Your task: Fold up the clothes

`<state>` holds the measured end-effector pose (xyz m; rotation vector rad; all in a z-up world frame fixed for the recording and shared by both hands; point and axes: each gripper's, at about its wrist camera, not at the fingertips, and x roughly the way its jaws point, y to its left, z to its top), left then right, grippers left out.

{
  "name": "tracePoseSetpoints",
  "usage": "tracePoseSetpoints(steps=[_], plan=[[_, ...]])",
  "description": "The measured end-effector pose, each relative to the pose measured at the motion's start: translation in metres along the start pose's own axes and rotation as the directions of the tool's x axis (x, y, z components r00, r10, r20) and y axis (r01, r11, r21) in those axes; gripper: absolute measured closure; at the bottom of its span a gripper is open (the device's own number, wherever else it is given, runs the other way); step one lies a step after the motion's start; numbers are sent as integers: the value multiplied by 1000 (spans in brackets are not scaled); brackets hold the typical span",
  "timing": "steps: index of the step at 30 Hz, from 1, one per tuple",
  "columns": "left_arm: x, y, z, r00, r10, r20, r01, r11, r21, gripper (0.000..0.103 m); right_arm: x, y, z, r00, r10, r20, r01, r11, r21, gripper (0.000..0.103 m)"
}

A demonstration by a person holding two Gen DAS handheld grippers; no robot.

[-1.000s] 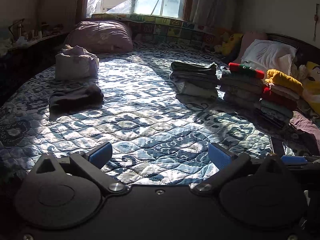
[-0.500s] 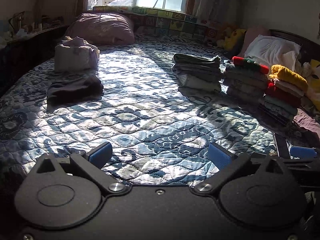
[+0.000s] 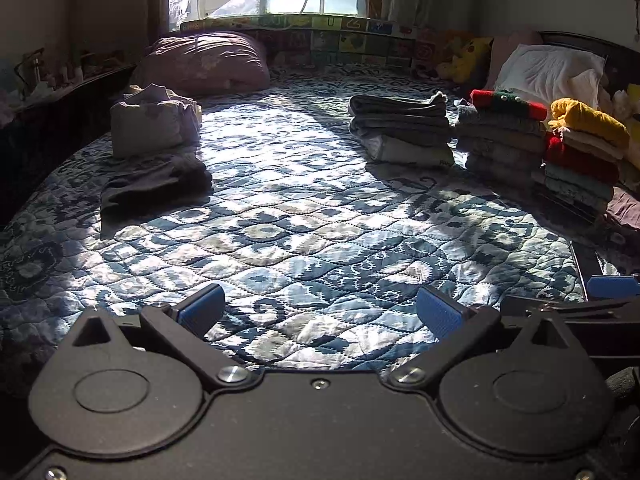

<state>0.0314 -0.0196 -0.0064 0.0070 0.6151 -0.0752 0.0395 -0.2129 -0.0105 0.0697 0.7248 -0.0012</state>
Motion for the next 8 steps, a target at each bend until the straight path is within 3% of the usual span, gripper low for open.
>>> tracePoseSetpoints(steps=[8], plan=[[-2,-1,-2,1000,-12,6,12,1000,-7,0,-3,-2,-2,1000,1,1,-1,1000,16,0]])
